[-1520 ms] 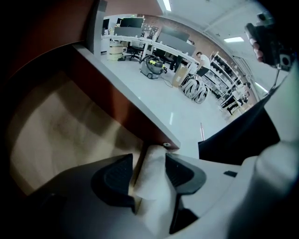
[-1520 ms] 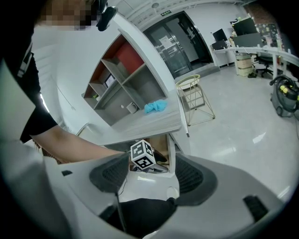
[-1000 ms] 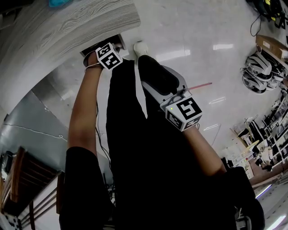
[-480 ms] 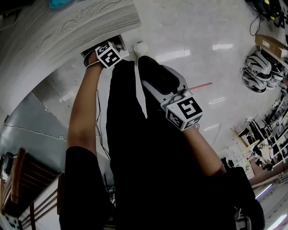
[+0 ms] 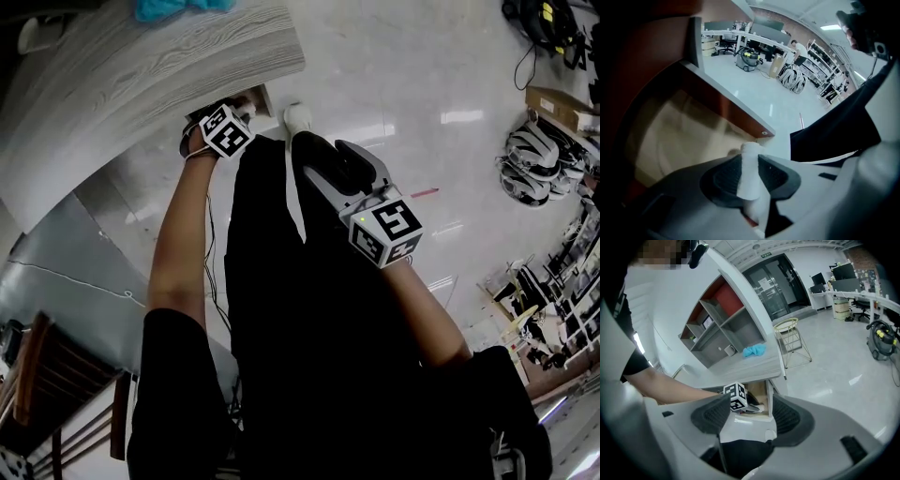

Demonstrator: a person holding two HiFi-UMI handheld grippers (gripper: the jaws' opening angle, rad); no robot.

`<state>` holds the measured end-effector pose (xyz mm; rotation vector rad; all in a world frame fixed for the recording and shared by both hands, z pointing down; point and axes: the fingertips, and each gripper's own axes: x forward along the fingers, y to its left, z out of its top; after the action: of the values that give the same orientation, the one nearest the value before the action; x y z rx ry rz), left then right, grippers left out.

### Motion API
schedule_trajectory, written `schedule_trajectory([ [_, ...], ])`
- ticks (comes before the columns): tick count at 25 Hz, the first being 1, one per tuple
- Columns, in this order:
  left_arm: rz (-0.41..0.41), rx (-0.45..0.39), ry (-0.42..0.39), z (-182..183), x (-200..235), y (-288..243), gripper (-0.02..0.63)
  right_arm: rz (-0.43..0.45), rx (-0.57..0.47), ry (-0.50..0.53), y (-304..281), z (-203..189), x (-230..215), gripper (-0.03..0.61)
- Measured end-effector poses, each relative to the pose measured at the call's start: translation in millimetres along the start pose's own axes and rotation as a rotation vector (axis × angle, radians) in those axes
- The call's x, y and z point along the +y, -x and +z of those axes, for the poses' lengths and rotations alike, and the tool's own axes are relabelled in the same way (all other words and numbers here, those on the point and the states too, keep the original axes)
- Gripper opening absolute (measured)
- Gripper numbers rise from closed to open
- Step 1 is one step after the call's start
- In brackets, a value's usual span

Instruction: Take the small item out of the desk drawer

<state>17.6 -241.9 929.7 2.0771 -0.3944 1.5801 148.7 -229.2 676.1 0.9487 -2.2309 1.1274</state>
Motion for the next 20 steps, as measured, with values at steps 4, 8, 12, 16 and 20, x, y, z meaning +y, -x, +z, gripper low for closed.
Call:
schedule_trajectory([
  [4, -0.018, -0.058, 0.09, -10, 0, 32, 0.106, 0.012, -0.007, 0.054, 0, 23, 19, 0.267],
  [8, -0.019, -0.143, 0.154, -13, -6, 73, 0.106, 0.001, -0.034, 0.101, 7, 55, 34, 0.24],
  [12, 0.013, -0.23, 0.203, -11, -19, 122, 0.106, -0.03, -0.071, 0.144, 19, 84, 46, 0.207],
  [16, 0.065, -0.298, 0.244, -17, -31, 164, 0.106, 0.006, -0.093, 0.214, 22, 105, 71, 0.156],
  [20, 0.122, -0.42, 0.337, -12, -40, 222, 0.106, 0.046, -0.13, 0.247, 29, 130, 93, 0.1],
])
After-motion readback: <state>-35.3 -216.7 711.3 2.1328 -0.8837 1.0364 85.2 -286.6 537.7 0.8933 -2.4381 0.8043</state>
